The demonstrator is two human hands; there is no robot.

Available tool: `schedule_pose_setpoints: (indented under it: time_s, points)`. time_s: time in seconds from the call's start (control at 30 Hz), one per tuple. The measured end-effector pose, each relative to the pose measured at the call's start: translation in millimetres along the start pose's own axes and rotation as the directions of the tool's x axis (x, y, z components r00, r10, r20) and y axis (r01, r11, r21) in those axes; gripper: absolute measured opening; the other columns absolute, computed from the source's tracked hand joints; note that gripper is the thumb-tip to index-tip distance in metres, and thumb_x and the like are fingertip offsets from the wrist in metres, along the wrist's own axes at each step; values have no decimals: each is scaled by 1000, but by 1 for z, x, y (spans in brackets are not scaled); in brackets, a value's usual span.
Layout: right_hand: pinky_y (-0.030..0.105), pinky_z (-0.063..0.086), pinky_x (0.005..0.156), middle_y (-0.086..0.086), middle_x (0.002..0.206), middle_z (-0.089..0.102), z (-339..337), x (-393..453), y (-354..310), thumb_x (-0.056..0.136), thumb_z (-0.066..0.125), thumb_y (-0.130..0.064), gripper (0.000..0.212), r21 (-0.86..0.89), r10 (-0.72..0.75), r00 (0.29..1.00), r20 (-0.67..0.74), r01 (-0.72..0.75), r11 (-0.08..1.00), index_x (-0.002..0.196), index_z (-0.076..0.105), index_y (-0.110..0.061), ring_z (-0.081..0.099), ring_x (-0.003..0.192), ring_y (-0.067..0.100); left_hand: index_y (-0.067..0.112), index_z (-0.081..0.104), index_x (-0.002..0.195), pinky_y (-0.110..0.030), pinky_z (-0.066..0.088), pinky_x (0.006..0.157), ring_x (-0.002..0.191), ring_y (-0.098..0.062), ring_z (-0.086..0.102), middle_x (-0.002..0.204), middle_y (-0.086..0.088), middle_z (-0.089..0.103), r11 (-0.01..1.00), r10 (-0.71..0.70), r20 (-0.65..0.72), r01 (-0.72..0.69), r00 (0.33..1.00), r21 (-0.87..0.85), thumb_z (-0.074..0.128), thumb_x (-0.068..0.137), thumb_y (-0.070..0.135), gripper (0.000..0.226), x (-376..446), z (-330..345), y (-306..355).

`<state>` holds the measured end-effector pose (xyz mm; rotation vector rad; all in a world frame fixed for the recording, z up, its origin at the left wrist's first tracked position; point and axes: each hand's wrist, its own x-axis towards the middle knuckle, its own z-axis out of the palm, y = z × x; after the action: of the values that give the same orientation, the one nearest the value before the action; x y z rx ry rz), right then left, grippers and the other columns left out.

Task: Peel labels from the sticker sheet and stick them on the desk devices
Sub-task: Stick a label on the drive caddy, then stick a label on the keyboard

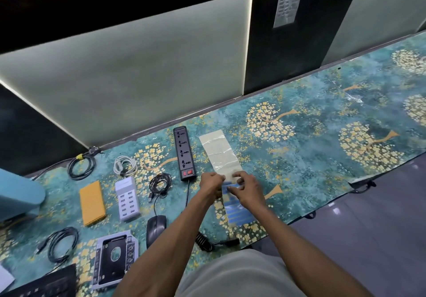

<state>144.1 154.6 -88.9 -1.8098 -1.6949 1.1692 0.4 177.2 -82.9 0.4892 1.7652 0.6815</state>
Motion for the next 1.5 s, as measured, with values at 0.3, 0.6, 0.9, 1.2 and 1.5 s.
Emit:
schedule_pose_setpoints:
  time_s: [0.3, 0.6, 0.9, 1.2, 1.5]
  points:
    - [37, 57, 67, -6, 95, 63, 2, 3, -7, 79, 85, -39, 23, -87, -99, 989, -113, 89, 992, 92, 67, -32, 66, 78, 14, 5, 63, 71, -43, 52, 68, 77, -28, 60, 82, -18, 65, 998, -52, -45, 53, 998, 19, 72, 87, 6, 19, 9, -3, 3]
    - [42, 59, 69, -8, 73, 69, 1, -1, -11, 79, 85, -26, 20, 14, -100, 985, -140, 103, 995, 73, 66, -22, 67, 70, 11, 19, 38, 59, -38, 33, 59, 57, -21, 35, 57, -4, 31, 994, 107, -61, -104, 992, 40, 67, 92, 15, 45, 4, -5, -1]
    - [20, 52, 72, -4, 79, 72, 42, -35, -41, 84, 81, -18, 11, 157, -160, 982, -103, 175, 972, 85, 71, -14, 68, 76, 9, 12, 72, 83, -42, 57, 78, 80, -25, 69, 81, -2, 73, 954, 298, -270, -282, 916, 98, 64, 91, 25, 17, -40, -54, -22]
    - [12, 48, 72, -6, 80, 74, 153, -87, -101, 85, 79, -21, 8, 197, -229, 969, 89, 208, 958, 85, 73, -16, 69, 77, 7, 12, 72, 82, -36, 55, 71, 77, -23, 70, 80, -4, 73, 970, 197, -598, -245, 777, 2, 65, 94, 22, 16, -83, -184, -89]
    - [16, 45, 68, -6, 80, 70, 265, -166, -169, 90, 73, -21, 6, 199, -212, 957, 200, 172, 965, 85, 71, -18, 63, 75, 0, 17, 69, 91, -36, 53, 72, 86, -28, 66, 90, -3, 71, 981, 186, -782, -152, 595, 118, 64, 90, 15, 5, -125, -334, -187]
